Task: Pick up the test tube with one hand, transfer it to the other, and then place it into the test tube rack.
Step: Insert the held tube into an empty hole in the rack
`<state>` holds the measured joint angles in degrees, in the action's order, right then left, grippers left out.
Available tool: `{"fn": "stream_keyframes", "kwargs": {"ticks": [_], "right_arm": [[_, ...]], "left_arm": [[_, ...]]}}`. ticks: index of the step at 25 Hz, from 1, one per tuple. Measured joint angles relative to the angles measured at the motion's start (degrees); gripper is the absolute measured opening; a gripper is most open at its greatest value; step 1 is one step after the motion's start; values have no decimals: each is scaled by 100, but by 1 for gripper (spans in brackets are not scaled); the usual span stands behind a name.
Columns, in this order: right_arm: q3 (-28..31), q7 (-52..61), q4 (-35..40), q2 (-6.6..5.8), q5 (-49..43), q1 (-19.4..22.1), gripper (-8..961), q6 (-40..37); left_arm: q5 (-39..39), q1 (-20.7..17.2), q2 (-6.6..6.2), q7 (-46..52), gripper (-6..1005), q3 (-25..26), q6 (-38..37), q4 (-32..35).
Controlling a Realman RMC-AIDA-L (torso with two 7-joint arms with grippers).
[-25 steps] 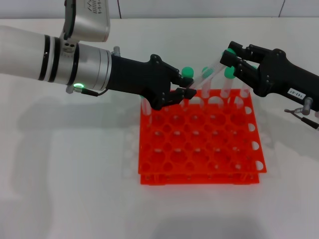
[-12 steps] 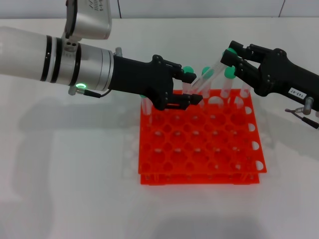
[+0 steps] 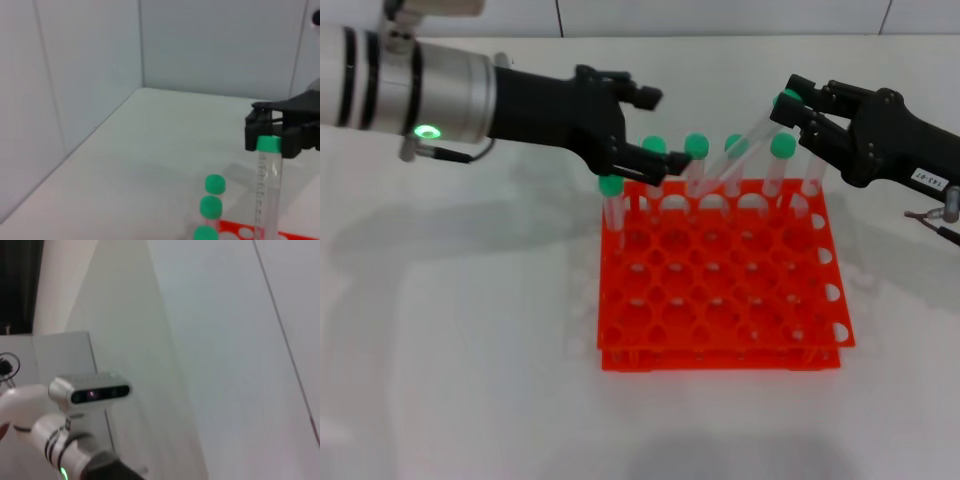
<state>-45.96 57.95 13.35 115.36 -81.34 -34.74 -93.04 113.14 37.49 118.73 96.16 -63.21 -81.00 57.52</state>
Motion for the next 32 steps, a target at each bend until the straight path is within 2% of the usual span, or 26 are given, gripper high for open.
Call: {"fn": "stream_keyframes", "kwargs": {"ticks": [1, 3, 4, 6, 12, 17, 20, 25, 28, 32], "right_arm": [[-43, 48, 69, -1, -5, 13, 252, 9], [-143, 145, 214, -1, -11, 36, 252, 20], [-171, 180, 263, -1, -12, 41, 252, 20], [-231, 258, 386, -1, -14, 44, 252, 18], [-454, 460, 689, -25, -14, 92, 253, 24], [-526, 702, 940, -54, -131, 110, 253, 38], [-525, 900, 1185, -62, -269, 110, 253, 44], [-543, 1308, 1675, -52, -478, 102, 254, 68], [-569, 1457, 1856, -53, -563, 73, 254, 91], [-615, 1604, 2062, -55, -684, 42, 255, 130]], "left_arm": [[70, -73, 3, 149, 776, -14, -38, 195], [286, -416, 30, 797, 823, -29, -278, 1045], [286, -416, 30, 797, 847, -29, -278, 1045], [295, -663, 35, 1124, 894, -20, -579, 1573], [207, -1531, 36, 1875, 894, -3, -921, 2981], [-397, -2425, 43, 1856, 895, 90, -861, 3698], [-868, -2955, 44, 1607, 895, 324, -790, 3805], [-1306, -3554, 69, 1024, 895, 634, -765, 3532], [-1352, -3715, 75, 651, 894, 677, -759, 3063], [-1352, -3731, 67, 104, 894, 776, -782, 2347]]}}
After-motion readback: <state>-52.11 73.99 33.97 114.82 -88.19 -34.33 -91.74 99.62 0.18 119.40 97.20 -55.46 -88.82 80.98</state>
